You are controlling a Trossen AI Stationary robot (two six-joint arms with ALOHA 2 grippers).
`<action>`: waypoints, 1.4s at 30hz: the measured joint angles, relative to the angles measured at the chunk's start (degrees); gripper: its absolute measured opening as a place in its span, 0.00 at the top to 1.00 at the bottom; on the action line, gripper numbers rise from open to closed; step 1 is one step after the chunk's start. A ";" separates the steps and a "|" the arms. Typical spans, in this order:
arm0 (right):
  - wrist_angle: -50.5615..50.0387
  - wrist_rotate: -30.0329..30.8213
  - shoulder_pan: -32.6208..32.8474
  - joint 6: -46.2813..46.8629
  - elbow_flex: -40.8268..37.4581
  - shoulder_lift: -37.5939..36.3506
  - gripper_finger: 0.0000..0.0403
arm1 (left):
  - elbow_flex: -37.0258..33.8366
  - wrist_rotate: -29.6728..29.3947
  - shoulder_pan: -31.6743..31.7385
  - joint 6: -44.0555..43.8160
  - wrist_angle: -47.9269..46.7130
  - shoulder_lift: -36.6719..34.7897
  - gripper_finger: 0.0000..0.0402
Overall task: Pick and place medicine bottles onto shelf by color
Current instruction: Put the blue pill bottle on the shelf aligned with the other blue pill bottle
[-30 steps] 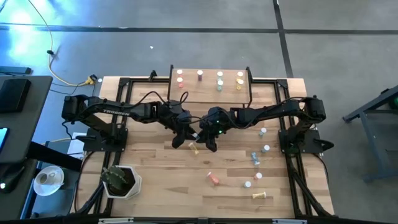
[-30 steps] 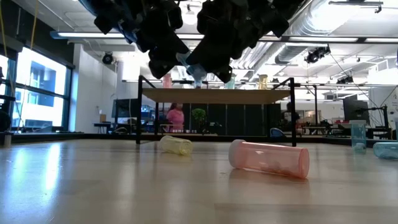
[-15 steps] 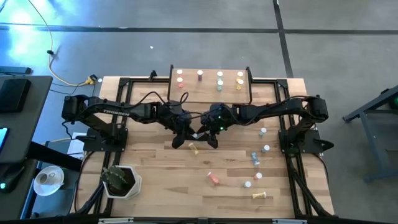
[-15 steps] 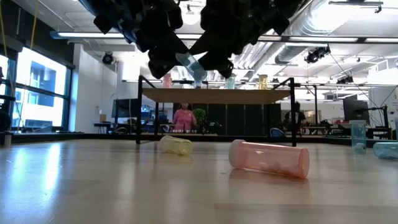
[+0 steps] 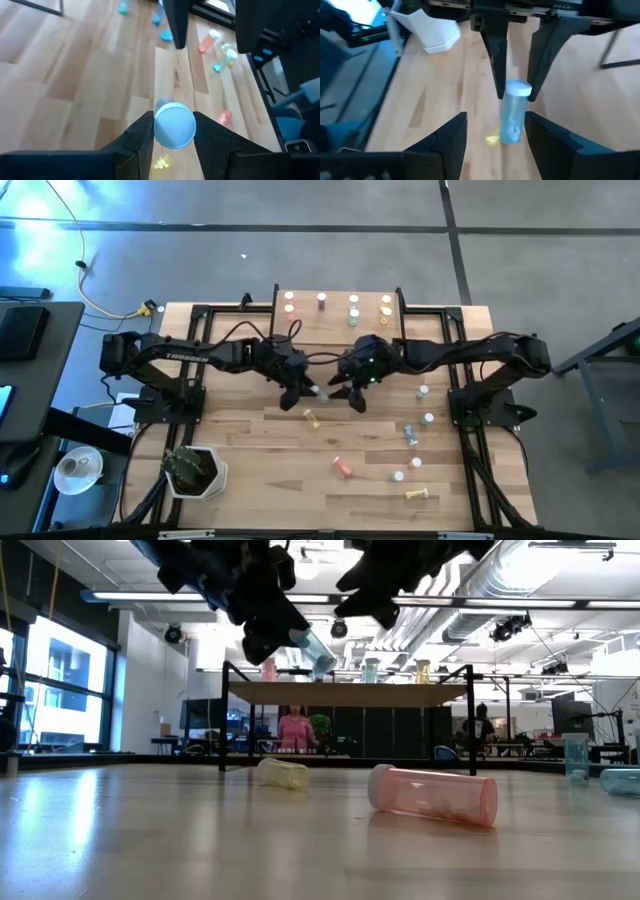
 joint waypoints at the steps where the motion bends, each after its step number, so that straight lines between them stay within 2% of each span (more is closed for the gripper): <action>1: -0.87 1.21 0.00 -0.72 0.00 -0.97 0.53 | 0.90 0.00 0.48 0.07 -1.21 0.00 0.72; 4: -2.16 3.59 0.00 -2.75 0.00 -3.94 0.53 | 3.73 -0.97 2.03 2.07 -5.71 0.00 0.72; 12: -4.95 8.61 -1.64 -7.14 0.00 -11.93 0.53 | 13.09 -9.85 7.05 8.94 -19.16 -0.02 0.72; 20: -8.81 8.99 -5.90 -8.01 0.00 -16.22 0.53 | 24.37 -13.33 12.80 14.44 -31.76 -0.02 0.72; 27: -10.82 8.99 -8.03 -8.03 0.00 -16.49 0.53 | 33.93 -13.52 17.36 17.83 -37.62 -0.02 0.72; 33: -11.23 8.99 -9.31 -8.16 0.00 -16.49 0.53 | 39.42 -15.67 20.64 18.07 -38.66 0.22 0.72; 42: -11.27 8.99 -11.32 -8.48 0.00 -16.49 0.53 | 49.15 -15.67 22.77 19.09 -43.27 7.10 0.72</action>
